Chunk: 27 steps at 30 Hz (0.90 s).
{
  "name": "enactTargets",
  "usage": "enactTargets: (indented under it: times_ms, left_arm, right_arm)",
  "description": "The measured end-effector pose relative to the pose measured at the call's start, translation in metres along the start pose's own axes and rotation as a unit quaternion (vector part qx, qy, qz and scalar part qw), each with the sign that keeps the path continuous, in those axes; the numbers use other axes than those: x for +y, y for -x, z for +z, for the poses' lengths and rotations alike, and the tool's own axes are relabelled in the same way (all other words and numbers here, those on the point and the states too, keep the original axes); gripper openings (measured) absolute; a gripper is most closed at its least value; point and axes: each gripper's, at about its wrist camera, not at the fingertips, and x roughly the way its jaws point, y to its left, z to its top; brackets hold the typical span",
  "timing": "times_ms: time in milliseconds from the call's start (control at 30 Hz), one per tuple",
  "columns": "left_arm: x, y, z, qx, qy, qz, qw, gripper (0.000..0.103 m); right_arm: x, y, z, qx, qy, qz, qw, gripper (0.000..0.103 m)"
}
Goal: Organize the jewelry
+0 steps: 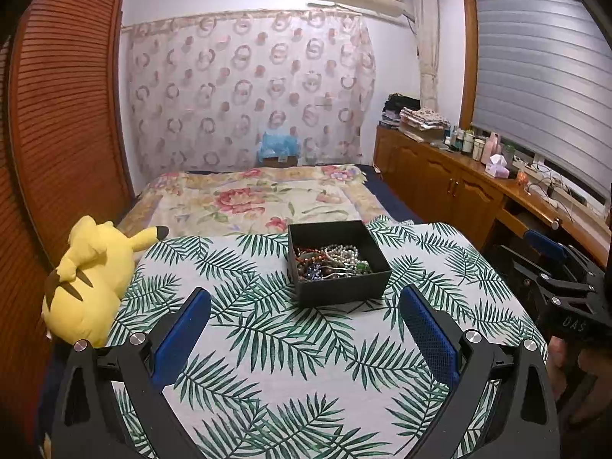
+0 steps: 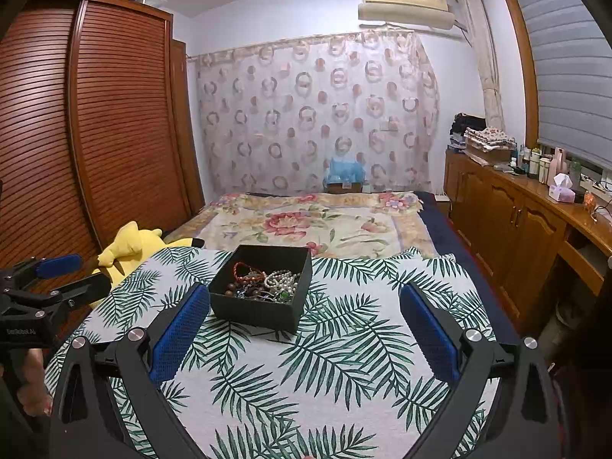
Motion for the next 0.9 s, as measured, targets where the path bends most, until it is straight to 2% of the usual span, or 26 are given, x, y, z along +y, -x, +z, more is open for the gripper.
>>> enactTargets:
  times_ms: [900]
  left_arm:
    - [0.0009,0.0015,-0.0017,0.000,0.001,-0.001,1.0000,0.095]
  right_arm:
    - [0.0000,-0.0016,-0.0015,0.002,0.000,0.000,1.000,0.100]
